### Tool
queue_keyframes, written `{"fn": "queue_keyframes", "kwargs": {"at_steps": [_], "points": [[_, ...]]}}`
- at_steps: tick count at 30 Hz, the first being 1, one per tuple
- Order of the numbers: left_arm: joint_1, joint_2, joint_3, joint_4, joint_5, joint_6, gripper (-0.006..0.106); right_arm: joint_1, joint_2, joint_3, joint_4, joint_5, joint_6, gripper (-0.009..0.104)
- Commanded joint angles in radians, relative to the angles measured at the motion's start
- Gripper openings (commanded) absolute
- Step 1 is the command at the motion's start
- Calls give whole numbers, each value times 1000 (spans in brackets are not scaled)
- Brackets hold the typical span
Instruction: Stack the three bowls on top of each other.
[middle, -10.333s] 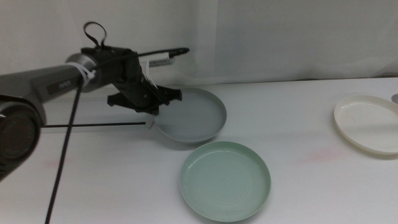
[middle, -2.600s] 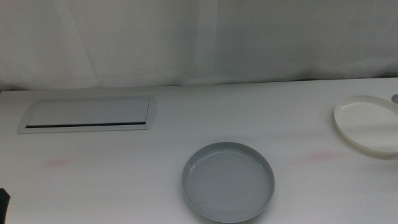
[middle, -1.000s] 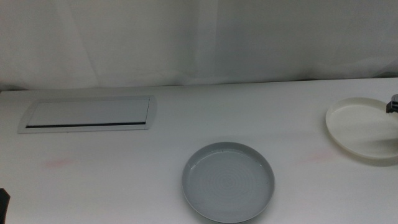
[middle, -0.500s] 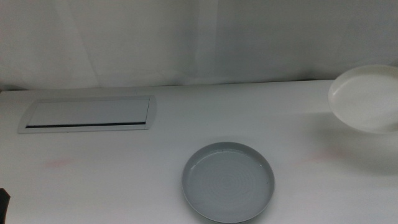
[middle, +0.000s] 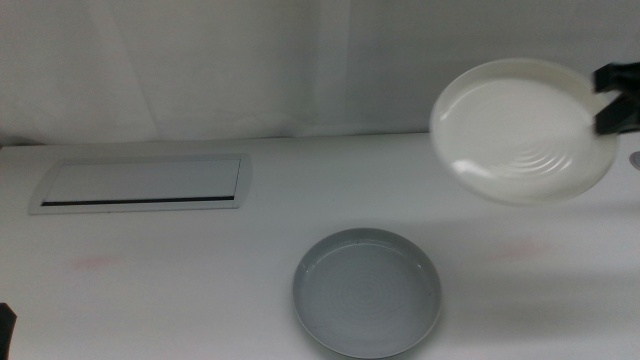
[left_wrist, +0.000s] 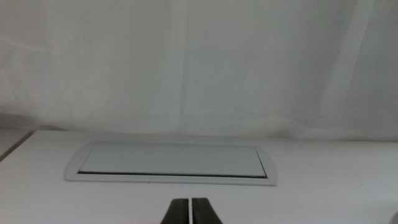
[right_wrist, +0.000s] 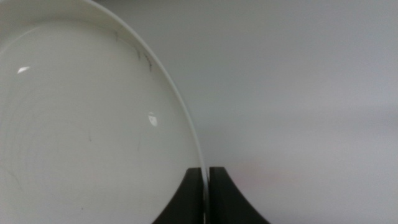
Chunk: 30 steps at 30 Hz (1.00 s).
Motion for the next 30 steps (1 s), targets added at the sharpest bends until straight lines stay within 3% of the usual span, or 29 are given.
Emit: {"fn": "queue_keyframes", "kwargs": {"at_steps": [1, 10, 17, 30], "points": [[3, -5, 38, -5, -1, -3, -3, 67, -8, 23, 10, 13, 20, -2], [3, -5, 38, -5, -1, -3, -3, 265, -8, 206, 19, -153, 95, -2], [3, -5, 38, -5, -1, -3, -3, 396, 77, 225, 15, -278, 149, -2], [3, -5, 38, -5, -1, -3, -3, 458, 261, 223, 19, -328, 164, -2]]}}
